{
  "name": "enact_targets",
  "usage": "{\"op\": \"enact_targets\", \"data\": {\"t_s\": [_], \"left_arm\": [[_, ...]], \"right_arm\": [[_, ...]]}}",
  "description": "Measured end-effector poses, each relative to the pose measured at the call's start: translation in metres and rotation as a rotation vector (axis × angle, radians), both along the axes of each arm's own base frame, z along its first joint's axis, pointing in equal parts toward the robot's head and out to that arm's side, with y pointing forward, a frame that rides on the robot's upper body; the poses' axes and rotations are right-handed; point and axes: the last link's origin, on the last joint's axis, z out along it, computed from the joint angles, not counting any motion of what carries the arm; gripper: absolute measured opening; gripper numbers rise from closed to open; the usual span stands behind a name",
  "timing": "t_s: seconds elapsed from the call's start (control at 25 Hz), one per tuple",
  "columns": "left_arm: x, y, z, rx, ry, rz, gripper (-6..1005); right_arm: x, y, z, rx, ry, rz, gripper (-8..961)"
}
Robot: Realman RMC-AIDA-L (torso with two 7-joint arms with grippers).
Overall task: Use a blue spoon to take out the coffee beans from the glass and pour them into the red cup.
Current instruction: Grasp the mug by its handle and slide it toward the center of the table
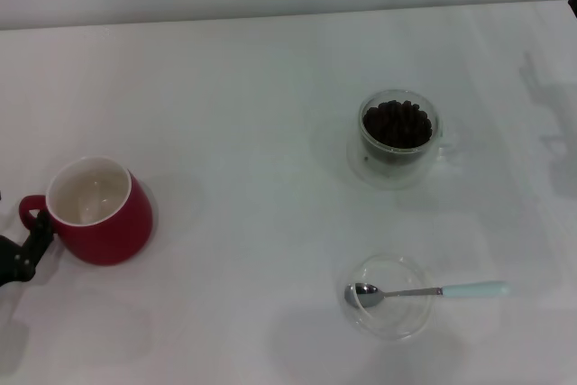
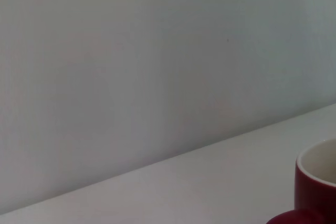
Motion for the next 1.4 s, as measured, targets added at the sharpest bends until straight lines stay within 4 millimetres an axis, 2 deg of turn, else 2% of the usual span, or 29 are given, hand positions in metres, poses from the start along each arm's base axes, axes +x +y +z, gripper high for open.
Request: {"op": "enact_targets", "data": {"t_s": [0.24,0.68,1.0,1.4], "left_arm": [[0.002,0.0,-0.003,0.001,0.031,-0.019,616],[0.01,0.0,-0.009,0.006,0.06,-0.053,143],[0.014,0.002,-0.011,0.008,0.047,-0.06,99],[0.036,0.014,-0.025,-0.035,0.018,-0.128,99]], "right_arm": [[0.0,0.0,0.0,-0.001,0.0,-0.001,856],[-0.001,0.0,-0.002,-0.005,0.008,-0.002,856],[-0.001,0.0,-0.004,-0.008,0.011,-0.002,856],[-0.003,0.001,-0.005,-0.008,0.018,0.003,856]]}}
